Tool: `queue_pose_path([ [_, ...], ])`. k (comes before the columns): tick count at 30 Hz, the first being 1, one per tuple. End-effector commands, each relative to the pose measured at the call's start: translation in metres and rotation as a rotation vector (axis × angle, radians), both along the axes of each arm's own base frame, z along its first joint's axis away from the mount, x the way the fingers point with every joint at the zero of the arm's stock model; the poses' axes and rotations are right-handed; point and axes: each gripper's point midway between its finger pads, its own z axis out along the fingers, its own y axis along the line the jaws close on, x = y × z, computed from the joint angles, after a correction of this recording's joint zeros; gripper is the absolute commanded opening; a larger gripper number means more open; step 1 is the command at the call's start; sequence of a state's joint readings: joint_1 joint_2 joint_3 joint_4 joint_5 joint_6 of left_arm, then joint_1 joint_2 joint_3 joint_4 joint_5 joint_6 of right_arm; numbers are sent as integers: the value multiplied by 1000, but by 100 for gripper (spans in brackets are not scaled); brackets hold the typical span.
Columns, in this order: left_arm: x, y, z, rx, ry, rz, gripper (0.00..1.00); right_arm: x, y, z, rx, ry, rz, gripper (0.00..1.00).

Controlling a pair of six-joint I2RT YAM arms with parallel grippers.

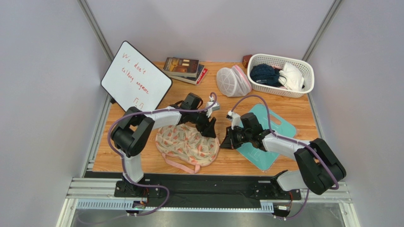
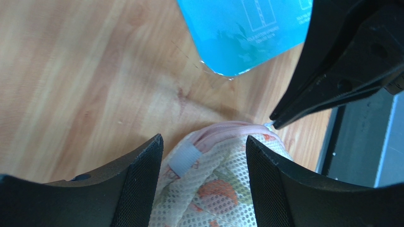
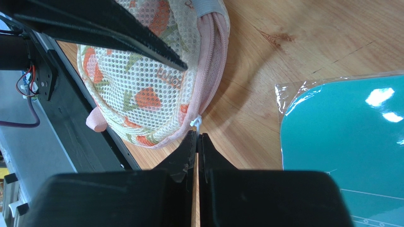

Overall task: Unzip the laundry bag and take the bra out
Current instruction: Unzip the laundry bag at the center of the board.

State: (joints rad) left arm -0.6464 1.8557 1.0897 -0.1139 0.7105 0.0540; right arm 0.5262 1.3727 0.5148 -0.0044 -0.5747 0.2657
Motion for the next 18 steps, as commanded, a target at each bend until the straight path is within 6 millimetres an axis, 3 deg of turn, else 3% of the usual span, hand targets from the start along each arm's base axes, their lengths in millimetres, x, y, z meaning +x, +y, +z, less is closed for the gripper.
queue_pose_path([
  [1,-10,-9,9,-59,23,-98,71,13,1,11,14,-63,-11,0],
  [6,-21,-7,7,-71,67,-123,69,21,2,13,13,-71,-26,0],
  [8,-22,-7,5,-65,72,-121,62,25,2,14,11,-74,-33,0],
  [9,-22,-5,4,-62,74,-119,50,26,2,14,12,-73,-36,0],
  [12,-23,-5,3,-58,81,-113,28,28,3,14,10,-72,-37,0],
  [18,-25,-3,-1,-45,99,-103,2,31,0,15,-7,-86,-45,0],
])
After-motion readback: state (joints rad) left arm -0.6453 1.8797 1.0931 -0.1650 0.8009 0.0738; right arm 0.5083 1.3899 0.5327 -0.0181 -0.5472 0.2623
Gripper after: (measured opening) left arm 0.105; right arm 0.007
